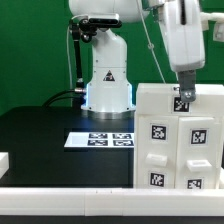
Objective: Assemble cabinet
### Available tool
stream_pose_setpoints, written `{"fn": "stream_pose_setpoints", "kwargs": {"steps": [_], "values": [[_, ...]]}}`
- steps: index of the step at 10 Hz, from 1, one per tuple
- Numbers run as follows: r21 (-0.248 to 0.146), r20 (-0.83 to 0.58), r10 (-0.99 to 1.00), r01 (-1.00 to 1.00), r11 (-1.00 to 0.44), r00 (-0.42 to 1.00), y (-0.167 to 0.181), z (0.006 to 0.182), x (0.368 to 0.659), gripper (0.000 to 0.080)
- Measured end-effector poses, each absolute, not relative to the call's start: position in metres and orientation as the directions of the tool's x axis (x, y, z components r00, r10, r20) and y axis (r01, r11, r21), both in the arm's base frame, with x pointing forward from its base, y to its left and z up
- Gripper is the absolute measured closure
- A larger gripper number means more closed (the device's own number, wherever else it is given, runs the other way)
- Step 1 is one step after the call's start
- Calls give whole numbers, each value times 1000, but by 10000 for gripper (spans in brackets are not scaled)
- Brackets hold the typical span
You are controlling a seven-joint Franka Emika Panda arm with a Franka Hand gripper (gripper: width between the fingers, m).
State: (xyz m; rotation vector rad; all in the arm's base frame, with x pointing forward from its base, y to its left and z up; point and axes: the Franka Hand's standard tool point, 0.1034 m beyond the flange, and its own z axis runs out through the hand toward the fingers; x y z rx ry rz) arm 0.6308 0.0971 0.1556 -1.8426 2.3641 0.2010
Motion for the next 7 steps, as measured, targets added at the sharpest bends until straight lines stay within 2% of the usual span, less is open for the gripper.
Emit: {"fn": "stream_pose_setpoints", "kwargs": {"steps": [3, 4, 7], "values": [[28, -189, -930, -949, 315, -314, 99, 156, 632, 246], [27, -189, -932, -951, 309, -308, 99, 156, 632, 193], [26, -189, -936, -955, 296, -295, 101, 155, 632, 151]]}}
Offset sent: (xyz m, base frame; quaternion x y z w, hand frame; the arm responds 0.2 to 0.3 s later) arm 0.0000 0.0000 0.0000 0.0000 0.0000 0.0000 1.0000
